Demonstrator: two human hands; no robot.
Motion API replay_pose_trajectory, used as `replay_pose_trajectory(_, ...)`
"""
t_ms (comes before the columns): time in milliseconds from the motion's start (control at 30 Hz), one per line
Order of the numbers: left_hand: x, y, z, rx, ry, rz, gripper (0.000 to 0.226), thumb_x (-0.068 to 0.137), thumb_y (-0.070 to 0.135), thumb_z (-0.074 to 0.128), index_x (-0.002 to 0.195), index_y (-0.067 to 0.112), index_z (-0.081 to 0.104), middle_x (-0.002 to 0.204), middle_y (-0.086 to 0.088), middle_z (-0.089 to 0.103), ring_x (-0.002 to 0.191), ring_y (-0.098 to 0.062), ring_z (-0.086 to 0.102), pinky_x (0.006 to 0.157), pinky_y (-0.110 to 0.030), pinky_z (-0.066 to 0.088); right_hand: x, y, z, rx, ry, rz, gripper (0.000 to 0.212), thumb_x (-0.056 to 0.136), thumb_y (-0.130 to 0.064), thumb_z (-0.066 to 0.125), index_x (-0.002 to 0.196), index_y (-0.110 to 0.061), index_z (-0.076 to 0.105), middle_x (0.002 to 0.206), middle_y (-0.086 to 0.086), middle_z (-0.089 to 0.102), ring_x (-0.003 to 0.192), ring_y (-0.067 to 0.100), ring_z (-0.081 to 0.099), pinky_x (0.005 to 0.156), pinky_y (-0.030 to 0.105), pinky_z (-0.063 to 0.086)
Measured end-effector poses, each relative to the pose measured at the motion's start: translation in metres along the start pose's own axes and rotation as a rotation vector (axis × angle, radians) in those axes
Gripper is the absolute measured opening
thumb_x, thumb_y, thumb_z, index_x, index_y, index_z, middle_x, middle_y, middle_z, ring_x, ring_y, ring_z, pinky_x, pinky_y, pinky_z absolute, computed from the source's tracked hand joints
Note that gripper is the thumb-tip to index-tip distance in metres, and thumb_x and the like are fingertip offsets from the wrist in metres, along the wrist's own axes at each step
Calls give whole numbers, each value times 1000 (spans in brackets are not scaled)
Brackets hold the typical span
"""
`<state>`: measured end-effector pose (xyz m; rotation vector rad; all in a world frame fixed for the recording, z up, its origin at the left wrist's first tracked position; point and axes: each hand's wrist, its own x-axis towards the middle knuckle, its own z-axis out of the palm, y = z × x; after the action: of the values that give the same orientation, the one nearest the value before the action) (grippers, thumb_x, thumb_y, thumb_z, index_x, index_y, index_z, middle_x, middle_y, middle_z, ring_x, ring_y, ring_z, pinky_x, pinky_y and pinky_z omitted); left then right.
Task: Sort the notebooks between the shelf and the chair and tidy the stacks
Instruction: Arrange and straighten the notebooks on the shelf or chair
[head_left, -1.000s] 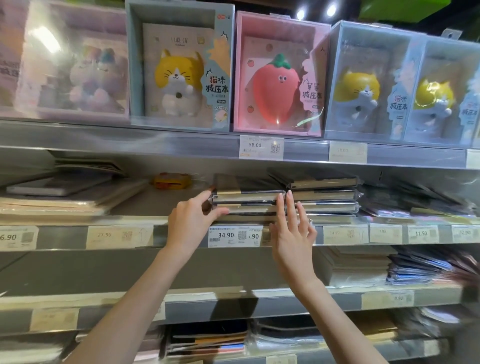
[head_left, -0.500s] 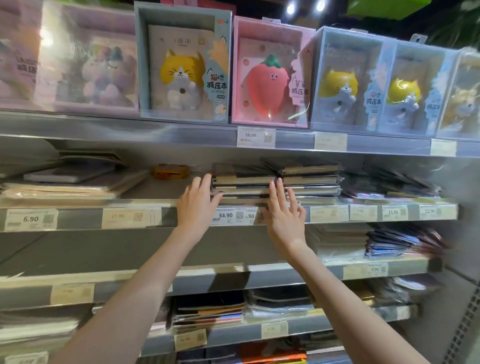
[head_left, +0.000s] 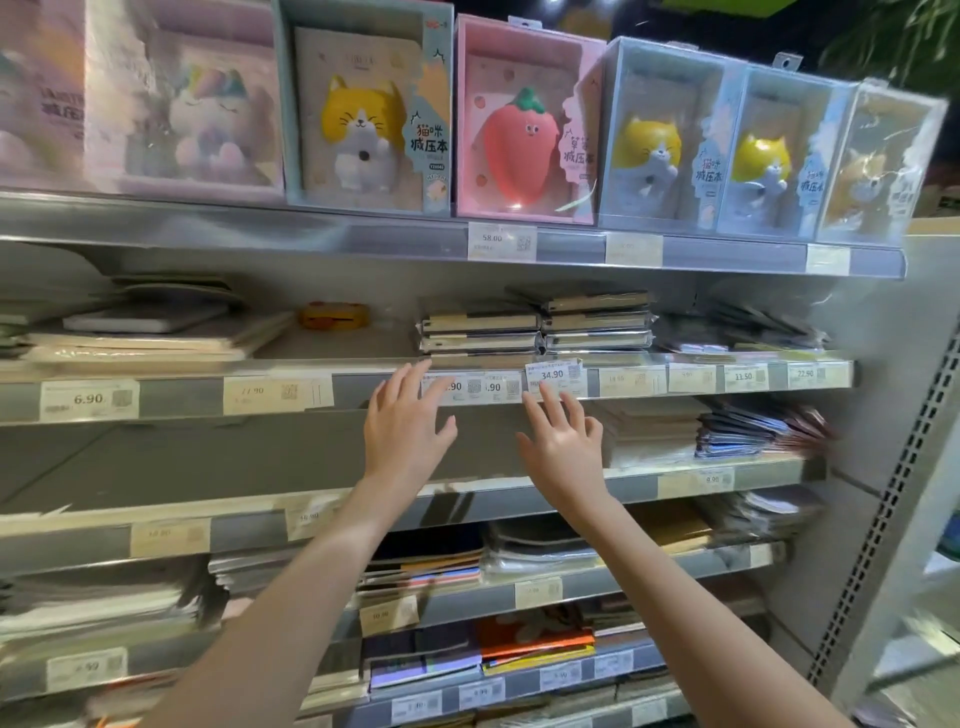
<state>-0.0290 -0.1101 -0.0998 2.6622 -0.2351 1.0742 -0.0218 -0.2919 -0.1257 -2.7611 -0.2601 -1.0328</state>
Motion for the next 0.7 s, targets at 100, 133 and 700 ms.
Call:
replay_pose_trajectory(100, -21, 3, 4, 34, -37, -2, 49, 88, 35, 54, 136, 29, 43, 148, 2, 34, 138, -19, 24, 114, -37, 19, -14, 0, 1, 15, 4, 1, 49, 79, -20, 70, 125, -8, 56, 134, 16, 52, 122, 38, 48, 88, 56, 42)
replay_pose_trajectory(133, -29, 4, 6, 38, -47, -3, 50, 88, 36, 54, 136, 29, 42, 147, 2, 35, 138, -19, 25, 114, -37, 19, -21, 1, 2, 14, -7, 0, 49, 82, -20, 67, 128, -9, 54, 137, 14, 49, 126, 36, 45, 92, 55, 39)
replay_pose_trajectory(700, -205, 17, 64, 79, -457, -203, 56, 91, 41, 49, 142, 30, 29, 150, 3, 30, 138, -17, 24, 114, -36, 17, -181, 17, 49, 59, -373, -52, 52, 98, -38, 37, 145, -22, 24, 154, -1, 22, 142, 18, 15, 112, 43, 18)
